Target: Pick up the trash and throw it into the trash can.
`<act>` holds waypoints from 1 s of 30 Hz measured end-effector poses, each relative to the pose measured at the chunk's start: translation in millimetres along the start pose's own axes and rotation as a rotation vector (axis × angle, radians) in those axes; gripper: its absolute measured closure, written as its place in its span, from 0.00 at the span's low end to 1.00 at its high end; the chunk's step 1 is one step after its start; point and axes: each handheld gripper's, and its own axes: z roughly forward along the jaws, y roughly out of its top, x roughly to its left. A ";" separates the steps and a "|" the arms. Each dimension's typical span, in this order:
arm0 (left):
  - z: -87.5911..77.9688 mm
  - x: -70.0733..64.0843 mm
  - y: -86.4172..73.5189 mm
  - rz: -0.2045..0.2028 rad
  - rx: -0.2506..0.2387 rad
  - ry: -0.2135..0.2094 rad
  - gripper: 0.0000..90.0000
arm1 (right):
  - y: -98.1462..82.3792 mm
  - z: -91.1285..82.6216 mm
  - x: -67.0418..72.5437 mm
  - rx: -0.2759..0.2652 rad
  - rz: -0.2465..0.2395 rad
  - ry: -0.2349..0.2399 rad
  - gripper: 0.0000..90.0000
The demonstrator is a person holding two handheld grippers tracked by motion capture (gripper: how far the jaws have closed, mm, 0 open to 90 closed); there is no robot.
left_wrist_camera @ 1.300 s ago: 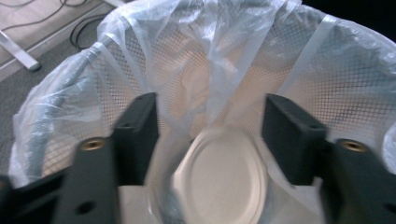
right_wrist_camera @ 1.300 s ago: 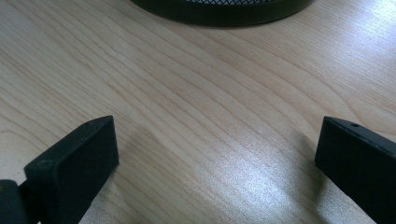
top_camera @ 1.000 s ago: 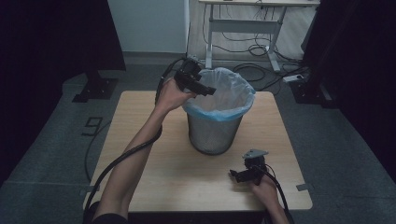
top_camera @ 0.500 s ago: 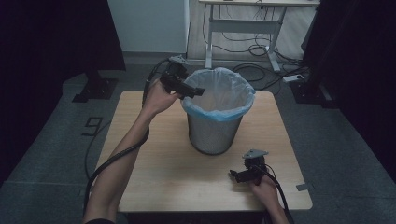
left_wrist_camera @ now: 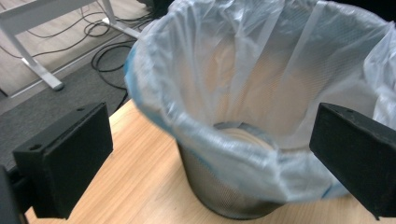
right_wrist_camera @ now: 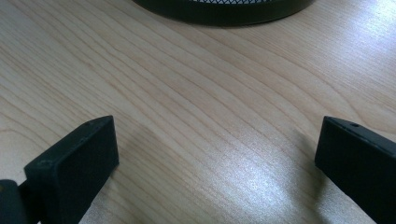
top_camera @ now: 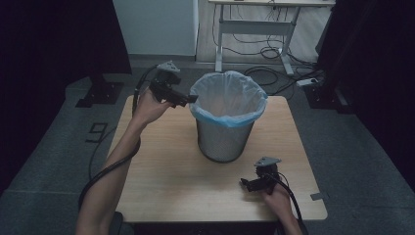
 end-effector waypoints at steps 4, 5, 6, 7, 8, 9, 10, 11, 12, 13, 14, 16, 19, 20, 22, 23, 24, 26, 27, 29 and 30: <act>-7.1 5.6 -10.0 -0.010 -0.003 0.015 0.00 | 0.0 0.0 0.1 0.000 0.000 0.000 0.00; -9.4 7.1 -13.0 -0.012 -0.003 0.020 0.00 | 0.0 0.0 0.1 0.000 0.001 0.000 0.00; -11.0 8.2 -15.3 -0.015 -0.006 0.023 0.00 | 0.0 0.0 0.1 0.000 0.001 0.000 0.00; -12.8 9.2 -17.6 -0.017 -0.007 0.026 0.00 | 0.0 0.1 0.1 0.000 0.001 0.000 0.00; -14.4 10.1 -19.9 -0.020 -0.006 0.028 0.00 | 0.0 0.0 0.0 0.000 0.000 0.000 0.00; -16.0 10.9 -22.2 -0.021 -0.009 0.031 0.00 | 0.0 0.1 0.1 0.000 0.000 0.000 0.00; -17.6 11.5 -24.4 -0.022 -0.009 0.035 0.00 | 0.0 0.0 0.1 0.000 0.000 0.000 0.00; -19.1 12.1 -26.7 -0.022 -0.009 0.039 0.00 | 0.0 0.0 0.0 0.000 0.000 0.000 0.00; -20.2 12.5 -28.5 -0.023 -0.009 0.040 0.00 | 0.0 0.1 0.0 0.000 0.000 0.000 0.00; -22.1 13.0 -31.4 -0.023 -0.009 0.045 0.00 | 0.0 0.0 0.1 0.000 0.001 0.000 0.00; -23.5 13.6 -33.7 -0.022 -0.011 0.049 0.00 | 0.0 0.0 0.1 0.000 0.001 0.000 0.00; -26.1 14.6 -37.9 -0.025 -0.012 0.055 0.00 | 0.1 0.0 0.1 0.000 0.001 0.000 0.00; -30.1 16.4 -45.1 -0.027 -0.015 0.063 0.00 | 0.0 0.2 0.3 -0.002 0.002 -0.001 0.00; -31.5 16.8 -47.4 -0.028 -0.015 0.066 0.00 | 0.0 0.2 0.3 -0.002 0.002 -0.001 0.00; -34.2 17.7 -52.3 -0.028 -0.016 0.069 0.00 | 0.0 0.2 0.2 -0.001 0.001 -0.001 0.00; -36.8 18.1 -57.4 -0.029 -0.019 0.073 0.00 | 0.0 0.2 0.1 -0.001 -0.001 -0.002 0.00; -36.8 18.1 -57.4 -0.029 -0.019 0.073 0.00 | 0.0 0.2 0.1 -0.001 -0.001 -0.002 0.00; -40.2 18.8 -65.8 -0.028 -0.019 0.081 0.00 | 0.0 0.2 0.2 -0.001 0.001 -0.001 0.00; -40.2 18.8 -65.8 -0.028 -0.019 0.081 0.00 | 0.0 0.2 0.2 -0.001 0.001 -0.001 0.00; -42.5 19.4 -72.8 -0.029 -0.018 0.086 0.00 | 0.0 0.2 0.2 -0.001 0.001 -0.001 0.00; -43.5 19.7 -76.1 -0.030 -0.019 0.087 0.00 | 0.0 0.2 0.2 -0.001 0.001 -0.001 0.00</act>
